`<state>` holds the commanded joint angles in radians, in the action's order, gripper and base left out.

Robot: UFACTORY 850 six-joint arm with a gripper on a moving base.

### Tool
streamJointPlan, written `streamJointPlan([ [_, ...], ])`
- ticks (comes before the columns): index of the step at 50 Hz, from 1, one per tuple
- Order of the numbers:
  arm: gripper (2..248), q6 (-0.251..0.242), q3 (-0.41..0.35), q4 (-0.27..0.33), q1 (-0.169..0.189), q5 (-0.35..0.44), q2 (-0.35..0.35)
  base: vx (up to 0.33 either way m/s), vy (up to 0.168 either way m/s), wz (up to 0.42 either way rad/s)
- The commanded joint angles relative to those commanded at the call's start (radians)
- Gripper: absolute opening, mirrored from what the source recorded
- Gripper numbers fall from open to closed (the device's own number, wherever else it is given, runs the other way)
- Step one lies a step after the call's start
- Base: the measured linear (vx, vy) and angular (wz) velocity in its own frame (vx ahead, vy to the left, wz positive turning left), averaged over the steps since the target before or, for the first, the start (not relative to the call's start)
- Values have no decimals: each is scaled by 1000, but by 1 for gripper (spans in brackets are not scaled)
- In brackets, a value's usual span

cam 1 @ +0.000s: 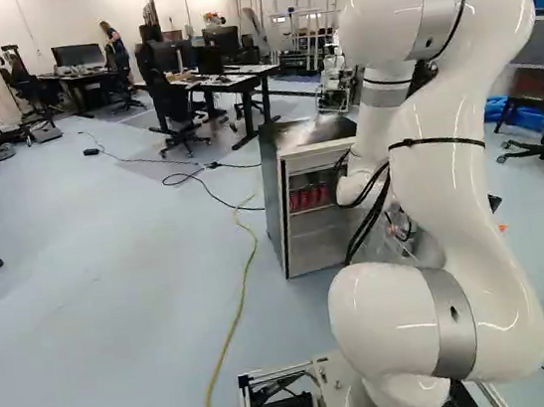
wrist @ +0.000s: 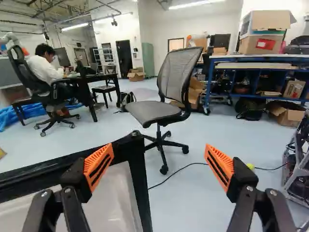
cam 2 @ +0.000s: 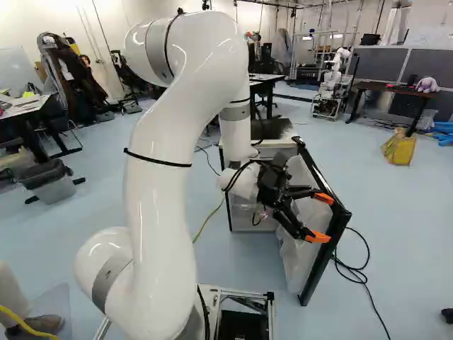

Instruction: Grab a drink from the fridge

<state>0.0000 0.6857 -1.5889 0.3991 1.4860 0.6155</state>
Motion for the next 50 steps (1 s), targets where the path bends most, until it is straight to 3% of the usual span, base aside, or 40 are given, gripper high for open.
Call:
streamJointPlan([
  [28,247,0,160,0,114,0,69,0,0,0],
  [38,247,0,165,0,120,0,71,0,0,0],
  [50,247,0,94,39,103,10,40,0,0,0],
])
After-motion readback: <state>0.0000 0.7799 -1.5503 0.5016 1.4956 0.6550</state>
